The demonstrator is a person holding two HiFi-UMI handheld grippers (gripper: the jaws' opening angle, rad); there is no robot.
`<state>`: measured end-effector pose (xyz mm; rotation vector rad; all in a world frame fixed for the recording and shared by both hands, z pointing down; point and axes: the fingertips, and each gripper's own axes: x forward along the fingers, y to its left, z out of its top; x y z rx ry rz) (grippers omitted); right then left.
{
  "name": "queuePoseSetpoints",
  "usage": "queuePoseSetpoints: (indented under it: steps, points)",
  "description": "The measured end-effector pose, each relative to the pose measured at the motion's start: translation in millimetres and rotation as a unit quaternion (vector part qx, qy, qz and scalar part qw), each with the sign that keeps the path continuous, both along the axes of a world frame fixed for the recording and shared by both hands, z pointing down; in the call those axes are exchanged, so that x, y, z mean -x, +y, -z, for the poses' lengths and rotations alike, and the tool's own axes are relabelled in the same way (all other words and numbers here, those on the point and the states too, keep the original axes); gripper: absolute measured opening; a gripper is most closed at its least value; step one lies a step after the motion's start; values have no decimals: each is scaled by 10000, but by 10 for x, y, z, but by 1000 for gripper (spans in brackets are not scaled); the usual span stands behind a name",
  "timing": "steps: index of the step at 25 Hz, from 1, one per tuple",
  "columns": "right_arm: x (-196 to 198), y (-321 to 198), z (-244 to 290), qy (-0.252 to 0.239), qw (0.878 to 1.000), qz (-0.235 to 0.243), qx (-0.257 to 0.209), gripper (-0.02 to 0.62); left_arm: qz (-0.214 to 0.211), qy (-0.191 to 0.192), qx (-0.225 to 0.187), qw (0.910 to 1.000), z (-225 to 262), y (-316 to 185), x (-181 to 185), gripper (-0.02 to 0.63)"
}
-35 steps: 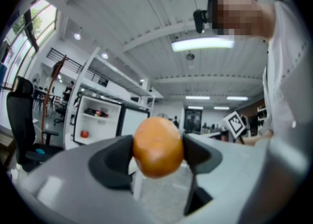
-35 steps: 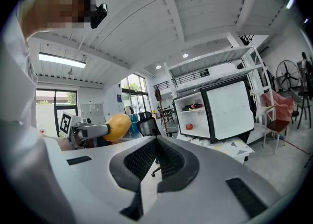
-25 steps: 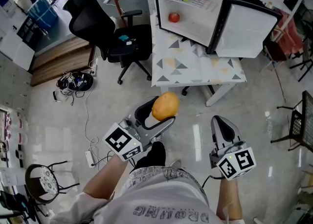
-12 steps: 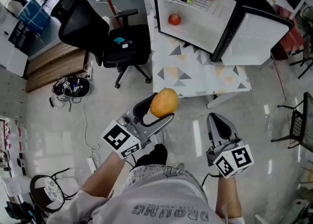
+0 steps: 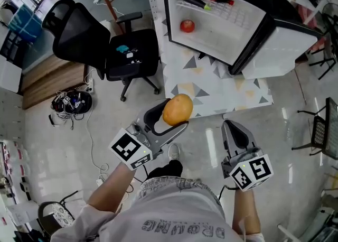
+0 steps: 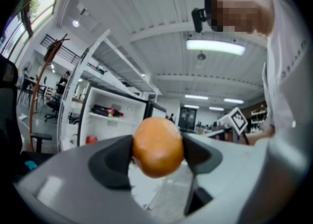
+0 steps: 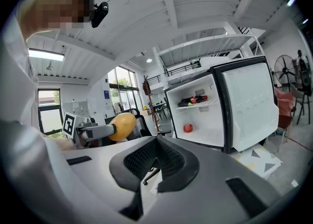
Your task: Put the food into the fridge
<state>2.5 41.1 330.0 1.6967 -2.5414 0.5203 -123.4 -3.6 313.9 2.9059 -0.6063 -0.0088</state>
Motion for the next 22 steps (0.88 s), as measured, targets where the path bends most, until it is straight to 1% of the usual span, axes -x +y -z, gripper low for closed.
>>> queuePoseSetpoints:
  steps: [6, 13, 22]
  points:
    - [110, -336, 6, -11, 9999, -88, 71, -9, -148, -5, -3, 9999, 19, -348, 70, 322]
    - [119, -627, -17, -1, 9998, -200, 89, -9, -231, -5, 22, 9997, -23, -659, 88, 322]
    - [-12, -880, -30, 0, 9996, -279, 98, -9, -342, 6, 56, 9994, -58, -898, -86, 322]
